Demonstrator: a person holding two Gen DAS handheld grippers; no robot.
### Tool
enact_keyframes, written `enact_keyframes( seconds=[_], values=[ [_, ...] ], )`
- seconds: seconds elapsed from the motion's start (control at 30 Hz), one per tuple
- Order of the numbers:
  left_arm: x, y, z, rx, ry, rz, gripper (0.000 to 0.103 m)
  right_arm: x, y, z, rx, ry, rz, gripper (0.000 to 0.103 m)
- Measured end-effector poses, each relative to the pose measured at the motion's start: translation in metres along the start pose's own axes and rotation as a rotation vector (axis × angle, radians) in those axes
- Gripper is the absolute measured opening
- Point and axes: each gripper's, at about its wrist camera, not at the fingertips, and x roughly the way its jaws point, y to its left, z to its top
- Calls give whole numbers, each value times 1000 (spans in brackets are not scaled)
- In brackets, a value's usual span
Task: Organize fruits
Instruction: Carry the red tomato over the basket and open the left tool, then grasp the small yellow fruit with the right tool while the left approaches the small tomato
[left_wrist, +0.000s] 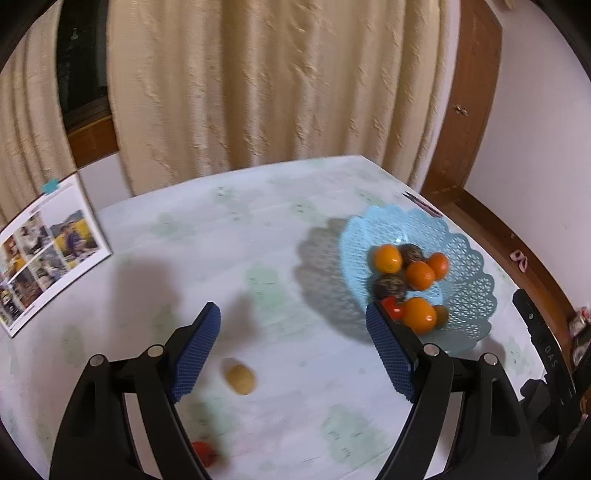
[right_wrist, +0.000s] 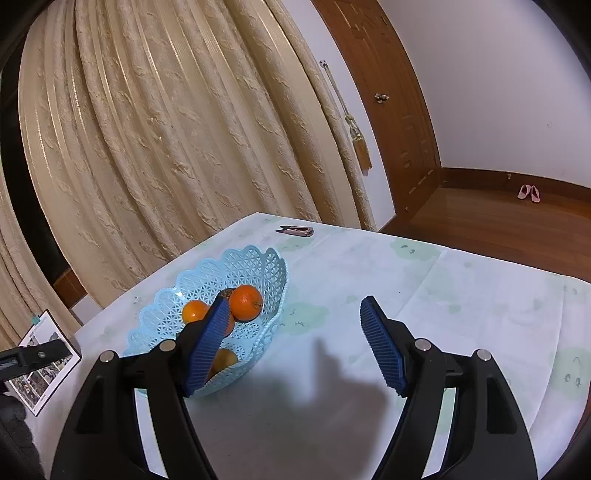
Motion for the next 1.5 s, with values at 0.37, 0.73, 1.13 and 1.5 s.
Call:
enact_keyframes(
  seconds=[0.37, 0.73, 1.13, 1.5],
  values=[
    [-24, 64, -32, -97, 8, 61, 81, -1, 0, 0, -2, 2, -24, 75],
    [-10, 96, -87, -165, 118, 74, 81, -9, 12, -6, -53, 22, -23, 78],
    [6, 86, -115, -137, 192, 43, 81, -25, 55, -15, -150, 73, 115, 83],
    [9, 80, -117, -79, 190, 46, 49, -22, 114, -48, -328, 204, 249, 83]
  ],
)
